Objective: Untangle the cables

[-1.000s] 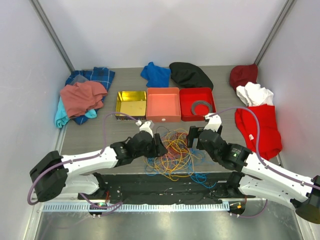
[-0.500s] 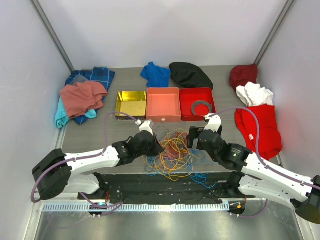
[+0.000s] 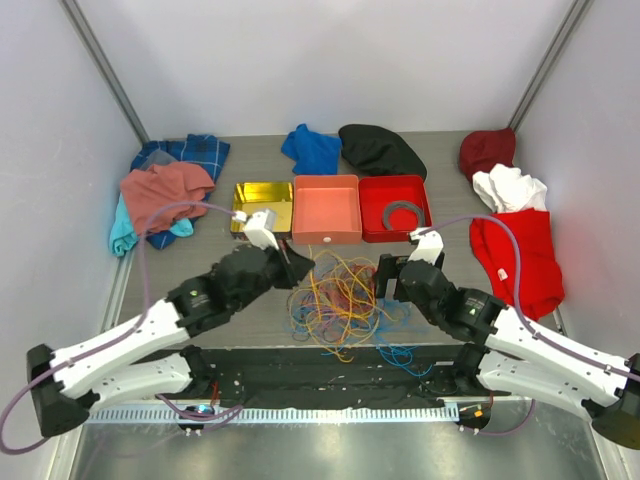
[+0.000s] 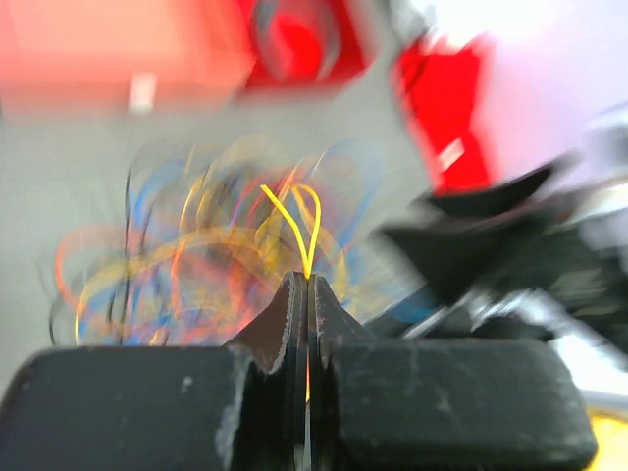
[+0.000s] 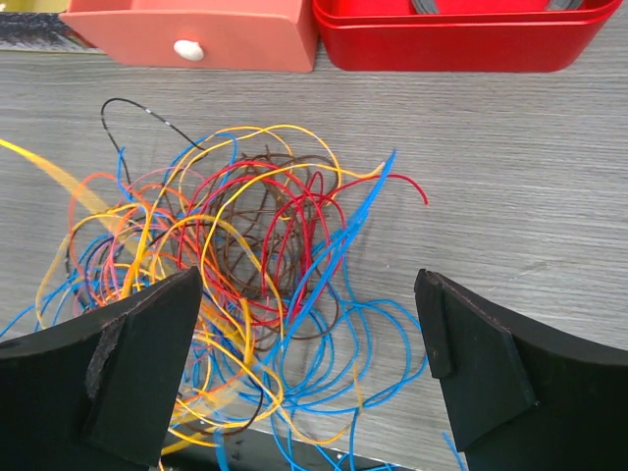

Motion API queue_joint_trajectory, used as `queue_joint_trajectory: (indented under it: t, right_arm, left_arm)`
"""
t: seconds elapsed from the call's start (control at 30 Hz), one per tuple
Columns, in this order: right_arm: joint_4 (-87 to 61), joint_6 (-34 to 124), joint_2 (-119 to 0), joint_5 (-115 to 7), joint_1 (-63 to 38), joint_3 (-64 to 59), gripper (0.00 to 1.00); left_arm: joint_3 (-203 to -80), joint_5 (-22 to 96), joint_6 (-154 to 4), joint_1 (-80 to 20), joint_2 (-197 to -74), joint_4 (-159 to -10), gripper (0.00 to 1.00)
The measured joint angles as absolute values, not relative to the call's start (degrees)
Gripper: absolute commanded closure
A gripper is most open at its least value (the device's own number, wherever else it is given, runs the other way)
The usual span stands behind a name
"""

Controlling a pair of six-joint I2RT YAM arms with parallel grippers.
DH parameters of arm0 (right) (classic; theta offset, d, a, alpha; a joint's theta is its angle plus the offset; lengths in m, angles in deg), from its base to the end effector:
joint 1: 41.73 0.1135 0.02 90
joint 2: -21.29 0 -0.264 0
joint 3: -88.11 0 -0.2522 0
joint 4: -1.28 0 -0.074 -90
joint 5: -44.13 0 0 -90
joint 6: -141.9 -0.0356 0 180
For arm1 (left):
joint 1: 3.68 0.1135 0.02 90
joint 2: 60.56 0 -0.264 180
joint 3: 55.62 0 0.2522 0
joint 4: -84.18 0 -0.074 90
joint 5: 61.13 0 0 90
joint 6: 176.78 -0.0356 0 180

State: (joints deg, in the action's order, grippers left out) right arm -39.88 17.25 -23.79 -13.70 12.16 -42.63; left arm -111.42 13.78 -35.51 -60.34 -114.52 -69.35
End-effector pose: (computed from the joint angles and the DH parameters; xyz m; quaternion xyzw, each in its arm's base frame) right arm 0.1145 0.1248 0.2562 -0.0218 0.8684 0.1218 0.4802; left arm 0.1260 -0.1747 0.2899 -0.0316 0.8368 -0.3679 0.4043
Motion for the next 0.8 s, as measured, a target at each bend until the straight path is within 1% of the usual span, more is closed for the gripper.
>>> queue_joint_trajectory:
  t: [0.13, 0.3, 0.57, 0.63, 0.73, 0.8]
  right_arm:
    - [-39.1, 17.3, -23.3, -15.8, 12.2, -42.6, 0.0]
    - [-36.8, 17.8, -21.8, -20.3, 12.2, -41.4, 0.01]
    - [-30.2, 19.2, -22.0, -27.0, 12.2, -33.6, 0.02]
    - [-28.4, 19.6, -23.3, -28.8, 12.2, -32.5, 0.04]
    - [-25.6, 20.1, -25.9, -31.7, 12.8, -32.4, 0.05]
    - [-23.7, 20.6, -28.8, -33.2, 14.9, -32.4, 0.04]
  left_arm:
    - [-122.5, 9.5, -40.7, -60.3, -108.8, -63.6, 1.0]
    - [-130.3, 6.0, -45.1, -60.3, -107.1, -58.2, 1.0]
    - [-138.1, 2.1, -50.3, -60.3, -109.4, -50.9, 1.0]
    - [-141.0, 1.0, -52.0, -60.3, -110.8, -49.1, 1.0]
    - [-147.1, -0.6, -54.6, -60.3, -112.9, -47.1, 1.0]
    - [-151.3, -1.5, -56.0, -60.3, -113.9, -46.9, 1.0]
